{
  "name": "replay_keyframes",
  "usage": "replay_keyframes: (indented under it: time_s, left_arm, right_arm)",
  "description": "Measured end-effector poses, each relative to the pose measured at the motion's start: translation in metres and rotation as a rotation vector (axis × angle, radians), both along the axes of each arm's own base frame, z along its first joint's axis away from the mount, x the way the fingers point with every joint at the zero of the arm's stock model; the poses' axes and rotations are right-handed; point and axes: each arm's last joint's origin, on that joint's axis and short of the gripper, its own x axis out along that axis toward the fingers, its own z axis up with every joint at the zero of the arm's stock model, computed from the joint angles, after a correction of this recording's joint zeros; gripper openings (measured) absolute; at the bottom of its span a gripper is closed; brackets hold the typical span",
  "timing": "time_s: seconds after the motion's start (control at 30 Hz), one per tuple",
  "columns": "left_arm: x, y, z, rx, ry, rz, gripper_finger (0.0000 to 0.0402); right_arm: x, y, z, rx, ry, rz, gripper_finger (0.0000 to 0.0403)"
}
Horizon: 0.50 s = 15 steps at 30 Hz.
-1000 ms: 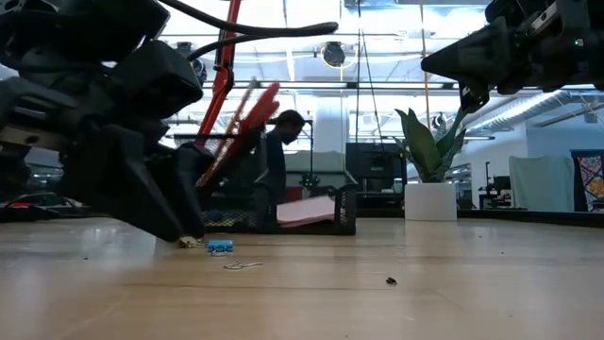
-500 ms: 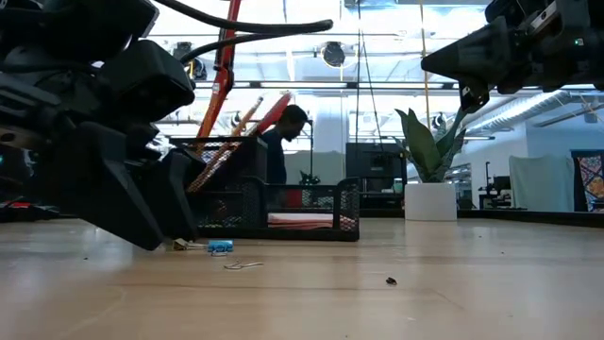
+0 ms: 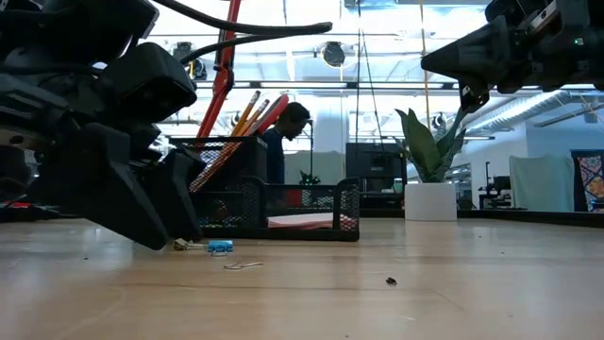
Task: Pick and place office supplies into organizer
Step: Put the green binder clip into the desk organizer
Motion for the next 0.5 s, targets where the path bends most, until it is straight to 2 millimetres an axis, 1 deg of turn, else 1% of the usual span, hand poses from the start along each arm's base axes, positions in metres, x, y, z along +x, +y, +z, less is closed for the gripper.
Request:
replay_keyframes:
  time_s: [0.13, 0.3, 0.5]
  left_arm:
    - [0.002, -0.001, 0.002, -0.048, 0.007, 0.060, 0.0189]
    - [0.003, -0.009, 0.004, 0.018, 0.038, 0.125, 0.0189]
    - [0.003, -0.015, 0.006, 0.010, 0.050, 0.174, 0.0188]
  right_arm:
    - [0.000, 0.000, 0.000, 0.000, -0.002, 0.000, 0.0004]
    - [0.000, 0.000, 0.002, -0.001, -0.015, 0.000, 0.0004]
    - [0.000, 0.000, 0.002, 0.001, -0.015, 0.000, 0.0004]
